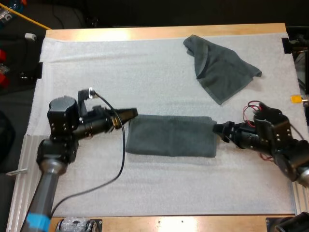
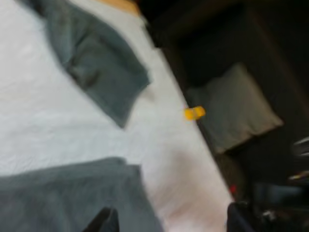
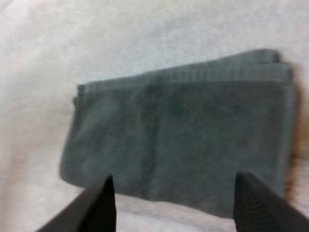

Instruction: Pick towel from pile, fold and stack

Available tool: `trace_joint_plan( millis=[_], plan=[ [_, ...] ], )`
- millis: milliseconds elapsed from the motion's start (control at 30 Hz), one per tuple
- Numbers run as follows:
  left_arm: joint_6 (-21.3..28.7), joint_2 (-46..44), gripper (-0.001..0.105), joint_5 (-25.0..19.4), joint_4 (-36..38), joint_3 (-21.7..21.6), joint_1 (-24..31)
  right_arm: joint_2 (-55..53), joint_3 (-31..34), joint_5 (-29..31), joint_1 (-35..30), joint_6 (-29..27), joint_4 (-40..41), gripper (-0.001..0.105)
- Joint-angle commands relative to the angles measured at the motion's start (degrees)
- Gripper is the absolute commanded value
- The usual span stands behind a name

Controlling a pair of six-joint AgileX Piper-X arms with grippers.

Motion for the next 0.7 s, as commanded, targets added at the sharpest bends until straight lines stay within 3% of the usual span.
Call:
trace_joint_plan(
  millis=[0,167,267,467,667],
  plan=[
    [2.84,-1.59,0.047,-1.86,5.17,-0.25,0.06,-0.94,-1.44,1.23,-0.25,-2.02,3.27,0.053],
    [14.71,-7.64,0.047,-11.37,23.80,-0.25,0.06,-3.35,-6.30,4.82,-0.25,-7.29,14.37,0.053],
    [19.39,-10.99,0.047,-16.69,31.91,-0.25,0.06,-4.56,-7.92,6.25,-0.25,-7.99,18.95,0.053],
    [20.54,-16.99,0.047,-19.06,38.97,-0.25,-3.27,-6.42,-8.32,6.65,-0.25,-8.22,25.10,0.053],
    [20.40,-21.22,0.047,-20.96,42.22,-0.25,-6.00,-6.12,-8.32,10.91,-0.25,-9.56,23.28,0.053]
  ],
)
